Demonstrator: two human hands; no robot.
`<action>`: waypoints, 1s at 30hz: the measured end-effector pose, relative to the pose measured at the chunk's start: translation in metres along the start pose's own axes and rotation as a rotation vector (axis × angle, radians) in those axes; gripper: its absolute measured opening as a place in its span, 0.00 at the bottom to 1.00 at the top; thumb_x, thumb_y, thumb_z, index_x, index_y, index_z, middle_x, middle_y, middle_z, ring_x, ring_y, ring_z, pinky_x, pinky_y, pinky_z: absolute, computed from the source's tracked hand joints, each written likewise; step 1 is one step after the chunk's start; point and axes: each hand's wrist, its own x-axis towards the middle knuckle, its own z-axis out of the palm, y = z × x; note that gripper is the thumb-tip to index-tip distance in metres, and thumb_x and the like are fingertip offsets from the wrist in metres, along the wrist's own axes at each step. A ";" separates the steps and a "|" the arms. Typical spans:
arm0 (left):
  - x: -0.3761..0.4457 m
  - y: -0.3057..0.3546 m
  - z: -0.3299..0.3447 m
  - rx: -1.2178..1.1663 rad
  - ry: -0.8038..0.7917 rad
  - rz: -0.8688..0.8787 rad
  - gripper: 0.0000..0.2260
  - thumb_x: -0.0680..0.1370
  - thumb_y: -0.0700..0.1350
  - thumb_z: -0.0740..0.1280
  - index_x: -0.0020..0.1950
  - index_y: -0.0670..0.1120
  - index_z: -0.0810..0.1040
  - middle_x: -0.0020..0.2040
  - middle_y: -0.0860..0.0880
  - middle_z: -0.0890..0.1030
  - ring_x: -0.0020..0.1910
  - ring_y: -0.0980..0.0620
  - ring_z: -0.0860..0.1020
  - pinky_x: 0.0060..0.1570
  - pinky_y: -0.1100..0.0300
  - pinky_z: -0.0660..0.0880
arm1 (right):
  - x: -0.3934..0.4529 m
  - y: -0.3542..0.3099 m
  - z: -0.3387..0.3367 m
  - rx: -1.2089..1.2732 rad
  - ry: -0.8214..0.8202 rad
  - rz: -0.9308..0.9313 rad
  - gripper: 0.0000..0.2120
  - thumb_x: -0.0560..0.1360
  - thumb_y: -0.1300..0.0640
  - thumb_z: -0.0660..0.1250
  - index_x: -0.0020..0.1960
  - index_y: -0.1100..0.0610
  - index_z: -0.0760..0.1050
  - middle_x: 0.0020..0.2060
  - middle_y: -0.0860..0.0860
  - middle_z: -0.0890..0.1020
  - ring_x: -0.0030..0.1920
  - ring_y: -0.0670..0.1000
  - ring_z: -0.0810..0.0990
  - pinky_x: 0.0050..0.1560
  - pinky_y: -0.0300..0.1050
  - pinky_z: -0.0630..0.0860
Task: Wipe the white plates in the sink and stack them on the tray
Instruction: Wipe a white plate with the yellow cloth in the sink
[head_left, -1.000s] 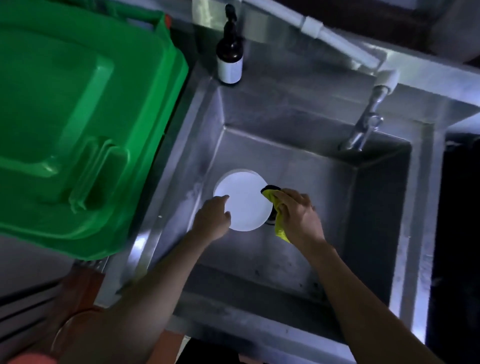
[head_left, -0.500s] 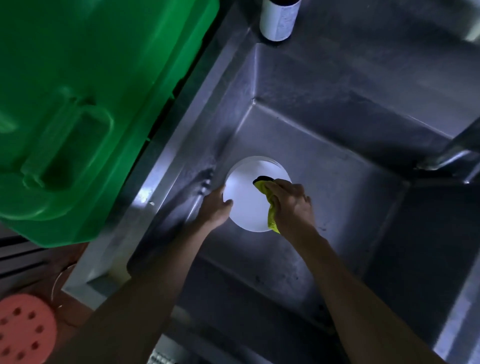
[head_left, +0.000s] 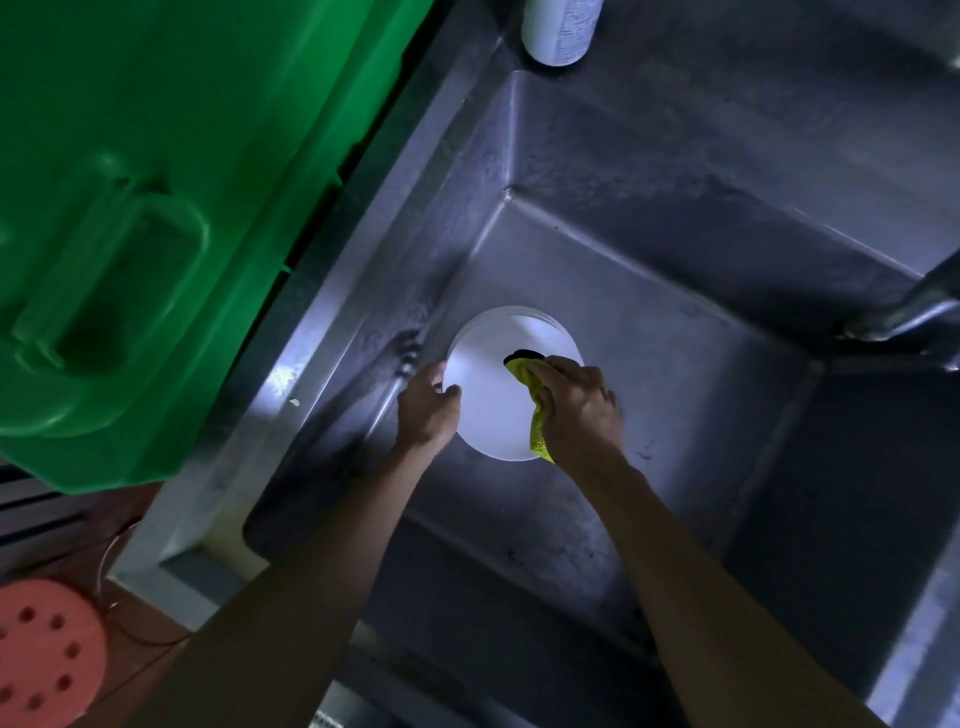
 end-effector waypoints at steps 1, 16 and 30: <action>0.002 0.003 0.000 -0.038 0.025 -0.050 0.16 0.77 0.39 0.65 0.64 0.46 0.80 0.62 0.47 0.84 0.59 0.49 0.82 0.59 0.57 0.77 | 0.000 0.001 0.000 0.002 0.002 0.001 0.27 0.73 0.64 0.65 0.66 0.39 0.75 0.63 0.43 0.78 0.56 0.58 0.74 0.53 0.55 0.76; -0.022 0.012 -0.004 -0.360 -0.034 -0.344 0.08 0.75 0.35 0.68 0.49 0.47 0.80 0.52 0.43 0.83 0.51 0.44 0.82 0.37 0.55 0.82 | -0.040 -0.002 -0.018 0.089 -0.038 0.070 0.24 0.77 0.62 0.59 0.67 0.41 0.77 0.63 0.45 0.79 0.59 0.60 0.73 0.60 0.54 0.74; -0.071 0.039 0.011 -0.446 -0.396 -0.325 0.25 0.75 0.27 0.59 0.66 0.50 0.74 0.65 0.43 0.75 0.63 0.38 0.75 0.50 0.43 0.82 | -0.100 0.002 -0.030 0.161 0.056 0.188 0.25 0.75 0.62 0.60 0.65 0.40 0.76 0.63 0.44 0.78 0.56 0.59 0.74 0.54 0.57 0.77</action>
